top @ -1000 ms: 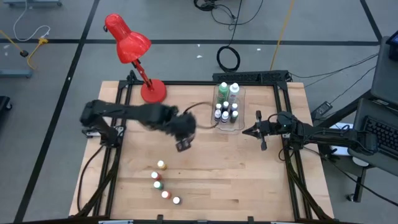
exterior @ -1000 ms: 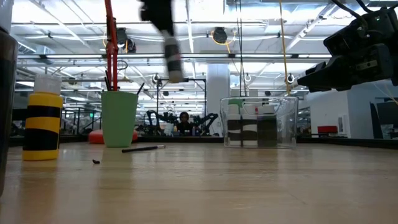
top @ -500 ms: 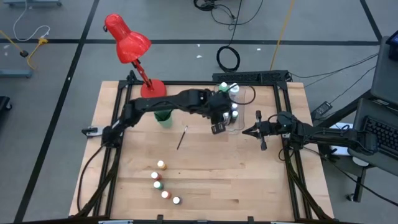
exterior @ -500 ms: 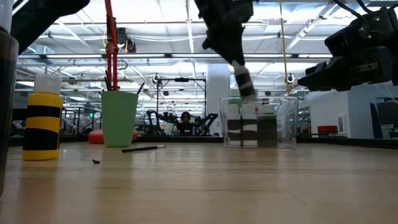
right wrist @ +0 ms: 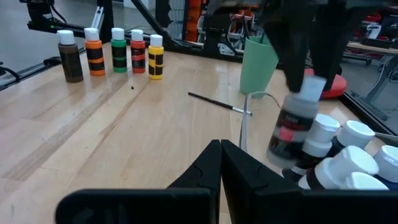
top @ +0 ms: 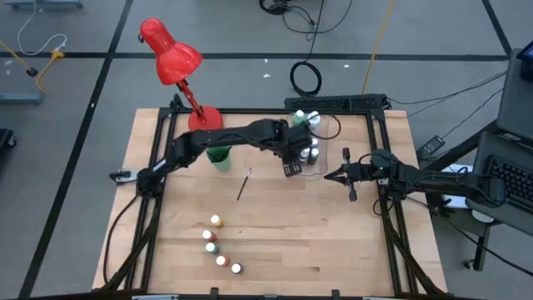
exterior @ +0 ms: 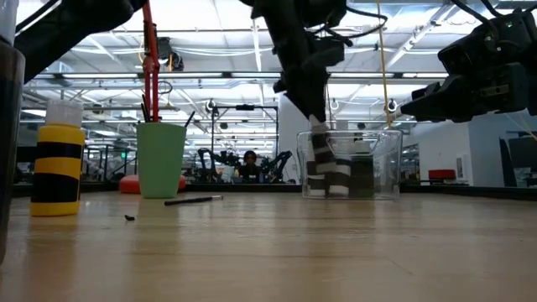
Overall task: Pick & Place Paint Supplies
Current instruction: Put the small gray paint bottle into the transparent bin
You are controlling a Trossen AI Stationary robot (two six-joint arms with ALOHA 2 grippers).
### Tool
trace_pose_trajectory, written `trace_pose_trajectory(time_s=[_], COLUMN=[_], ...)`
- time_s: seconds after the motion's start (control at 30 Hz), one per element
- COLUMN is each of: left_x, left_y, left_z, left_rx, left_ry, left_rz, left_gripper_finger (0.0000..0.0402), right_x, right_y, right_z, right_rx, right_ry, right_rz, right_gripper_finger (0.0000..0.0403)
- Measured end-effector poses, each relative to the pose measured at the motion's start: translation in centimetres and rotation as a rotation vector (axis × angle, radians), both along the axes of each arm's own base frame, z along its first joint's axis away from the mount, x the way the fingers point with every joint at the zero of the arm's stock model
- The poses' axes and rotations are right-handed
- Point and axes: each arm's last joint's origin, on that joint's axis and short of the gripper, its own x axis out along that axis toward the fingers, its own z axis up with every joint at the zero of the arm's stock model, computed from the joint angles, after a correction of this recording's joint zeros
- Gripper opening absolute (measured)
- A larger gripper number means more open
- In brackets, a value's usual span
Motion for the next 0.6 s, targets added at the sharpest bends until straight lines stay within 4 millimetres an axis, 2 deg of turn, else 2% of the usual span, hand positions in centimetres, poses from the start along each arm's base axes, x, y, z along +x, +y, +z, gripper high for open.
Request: trace_pose_trajectory(time_s=[0.3,0.5,0.6], left_x=[1.5,1.6,1.6], left_y=[0.2,0.3,0.3], left_z=[-4.0,-4.3,-4.3], left_rx=[-0.011,-0.020,-0.023], left_ry=[0.062,0.063,0.057], left_rz=[-0.015,-0.005,0.003], left_gripper_finger=[0.0094,0.0094,0.0119], right_x=[0.0,0.0,0.0], right_y=[0.0,0.0,0.0], right_z=[0.0,0.0,0.0], right_rx=[0.000,0.000,0.000], right_ry=[-0.002,-0.002,-0.002], right_rz=[0.002,0.003,0.003], right_gripper_finger=[0.0004,0.0004,0.0004])
